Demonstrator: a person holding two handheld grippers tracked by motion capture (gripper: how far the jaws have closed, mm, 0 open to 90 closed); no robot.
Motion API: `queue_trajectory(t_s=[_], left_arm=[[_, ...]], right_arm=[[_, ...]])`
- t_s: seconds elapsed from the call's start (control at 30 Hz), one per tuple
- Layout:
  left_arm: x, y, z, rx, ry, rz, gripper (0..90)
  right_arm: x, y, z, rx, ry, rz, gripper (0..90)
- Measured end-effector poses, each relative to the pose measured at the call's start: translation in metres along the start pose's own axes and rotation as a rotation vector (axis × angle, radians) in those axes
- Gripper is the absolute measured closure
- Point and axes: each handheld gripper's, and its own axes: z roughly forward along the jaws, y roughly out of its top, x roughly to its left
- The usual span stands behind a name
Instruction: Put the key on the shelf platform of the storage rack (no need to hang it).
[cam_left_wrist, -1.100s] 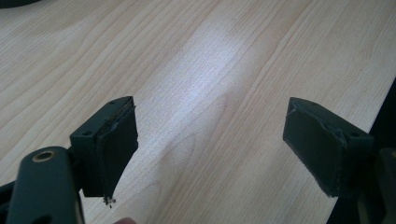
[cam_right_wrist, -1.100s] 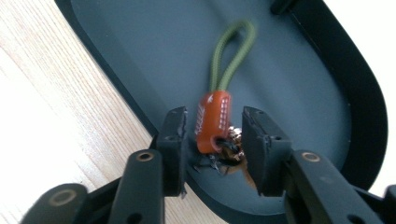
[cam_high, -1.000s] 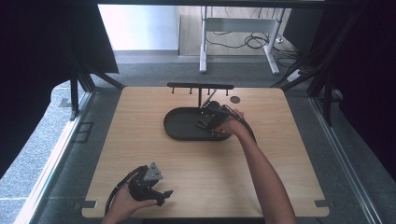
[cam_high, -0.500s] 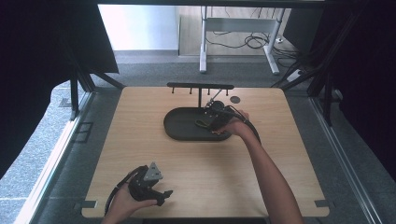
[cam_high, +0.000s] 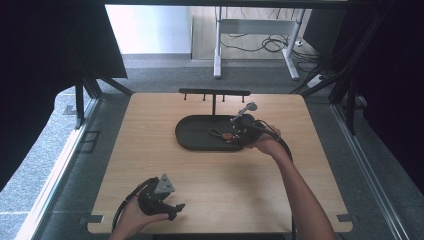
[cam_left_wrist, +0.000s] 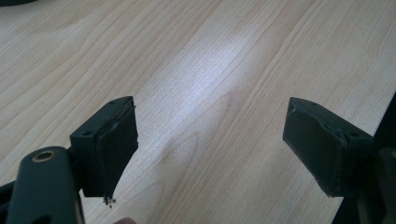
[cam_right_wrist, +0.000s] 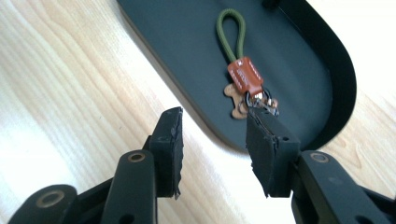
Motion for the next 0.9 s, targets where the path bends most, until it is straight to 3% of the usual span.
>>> queue_trajectory(t_s=[0.27,0.47,0.9], left_arm=[[-0.002,0.001,0.001,0.007,0.004,0.001,18.5],[-0.004,0.001,0.003,0.008,0.004,0.006,18.5],[-0.004,0.000,0.007,0.026,0.018,-0.008,18.5]], right_arm=[[0.002,-0.036,-0.017,-0.045,-0.003,0.033,56.2],[0.008,-0.075,-0.027,-0.094,0.010,0.055,54.7],[0.022,-0.154,-0.021,-0.142,0.022,0.133,51.4]])
